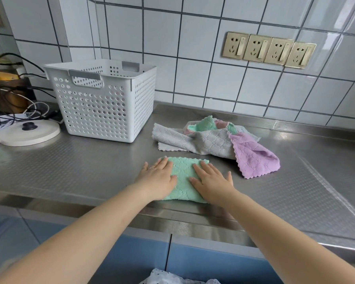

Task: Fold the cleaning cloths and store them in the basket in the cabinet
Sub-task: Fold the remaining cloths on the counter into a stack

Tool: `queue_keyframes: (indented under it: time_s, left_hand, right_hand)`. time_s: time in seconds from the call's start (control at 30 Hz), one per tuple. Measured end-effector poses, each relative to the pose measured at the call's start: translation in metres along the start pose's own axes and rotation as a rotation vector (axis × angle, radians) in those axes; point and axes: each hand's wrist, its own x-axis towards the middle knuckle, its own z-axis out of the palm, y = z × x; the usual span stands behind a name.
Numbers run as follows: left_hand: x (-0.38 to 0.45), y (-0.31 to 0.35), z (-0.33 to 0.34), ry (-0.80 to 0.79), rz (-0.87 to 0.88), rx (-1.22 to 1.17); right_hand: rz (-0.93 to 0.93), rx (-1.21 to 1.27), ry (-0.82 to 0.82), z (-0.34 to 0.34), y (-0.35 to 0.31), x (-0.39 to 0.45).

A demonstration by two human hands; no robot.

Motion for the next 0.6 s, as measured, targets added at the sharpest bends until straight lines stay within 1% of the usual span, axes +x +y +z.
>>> queue_keyframes:
  time_s: [0.3,0.4,0.47,0.53,0.6]
  left_hand:
    - [0.000,-0.002,0.002,0.017,-0.022,-0.041]
    - [-0.008,-0.010,-0.001,0.074,-0.056,-0.082]
    - [-0.015,-0.015,-0.003,0.128,-0.046,-0.110]
    - [-0.018,-0.018,-0.005,0.135,-0.033,-0.272]
    - [-0.016,-0.019,-0.005,0.127,-0.032,-0.486]
  right_hand:
    - [0.050,0.030,-0.006,-0.002,0.002,-0.003]
    - [0.102,0.030,0.034,-0.011,0.008,-0.012]
    - [0.093,0.005,0.077,-0.018,0.016,-0.022]
    - [0.055,0.025,0.086,-0.021,0.022,-0.031]
    - [0.027,0.121,0.082,-0.021,0.021,-0.034]
